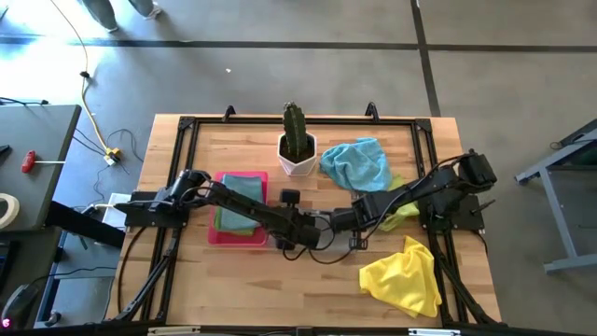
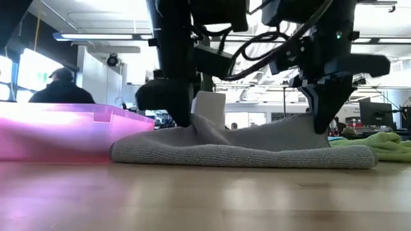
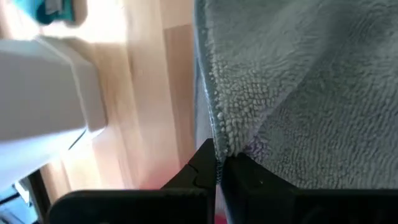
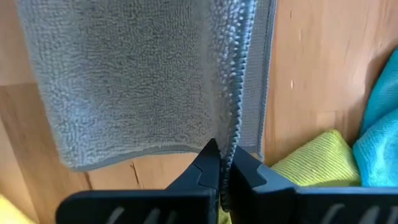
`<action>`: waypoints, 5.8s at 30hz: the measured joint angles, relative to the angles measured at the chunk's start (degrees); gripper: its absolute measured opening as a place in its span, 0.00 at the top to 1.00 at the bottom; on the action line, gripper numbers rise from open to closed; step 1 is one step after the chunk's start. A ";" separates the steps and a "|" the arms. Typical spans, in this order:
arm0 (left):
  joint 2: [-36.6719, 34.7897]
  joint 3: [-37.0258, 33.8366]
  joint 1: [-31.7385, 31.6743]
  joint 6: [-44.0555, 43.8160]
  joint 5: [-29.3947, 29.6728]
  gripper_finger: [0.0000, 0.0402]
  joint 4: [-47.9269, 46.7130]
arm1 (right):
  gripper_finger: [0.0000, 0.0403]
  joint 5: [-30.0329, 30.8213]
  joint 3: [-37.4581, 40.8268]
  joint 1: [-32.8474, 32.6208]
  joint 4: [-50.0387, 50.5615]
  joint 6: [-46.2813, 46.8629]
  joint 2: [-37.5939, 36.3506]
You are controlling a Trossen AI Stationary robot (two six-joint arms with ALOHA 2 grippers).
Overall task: Fold microfiber towels
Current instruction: Fold the gray towel
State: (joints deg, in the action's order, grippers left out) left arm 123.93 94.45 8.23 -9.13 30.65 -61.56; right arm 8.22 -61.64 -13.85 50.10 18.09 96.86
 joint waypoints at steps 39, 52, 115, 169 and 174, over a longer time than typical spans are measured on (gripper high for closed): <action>4.10 0.00 -1.24 0.33 1.60 1.00 -0.23 | 0.71 -1.27 5.50 -1.13 -19.04 3.84 -0.59; 4.10 0.02 -0.65 0.15 -6.42 1.00 -5.04 | 0.77 -0.78 11.97 0.72 -21.70 7.43 -0.61; 3.83 3.00 11.44 -11.89 -30.89 0.57 2.44 | 0.74 3.18 5.31 -10.10 -5.91 32.98 -7.56; 2.24 -0.74 11.98 -14.27 -22.61 0.57 5.73 | 0.75 -4.88 24.08 -7.95 -48.11 43.63 -4.91; 2.34 -0.45 12.07 -13.30 -20.57 0.57 5.77 | 0.97 -5.40 24.08 -8.02 -46.70 43.36 -4.85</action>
State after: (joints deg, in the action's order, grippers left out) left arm 126.27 94.00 20.30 -22.43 10.08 -55.79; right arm 2.82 -37.56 -21.87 3.39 61.45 92.01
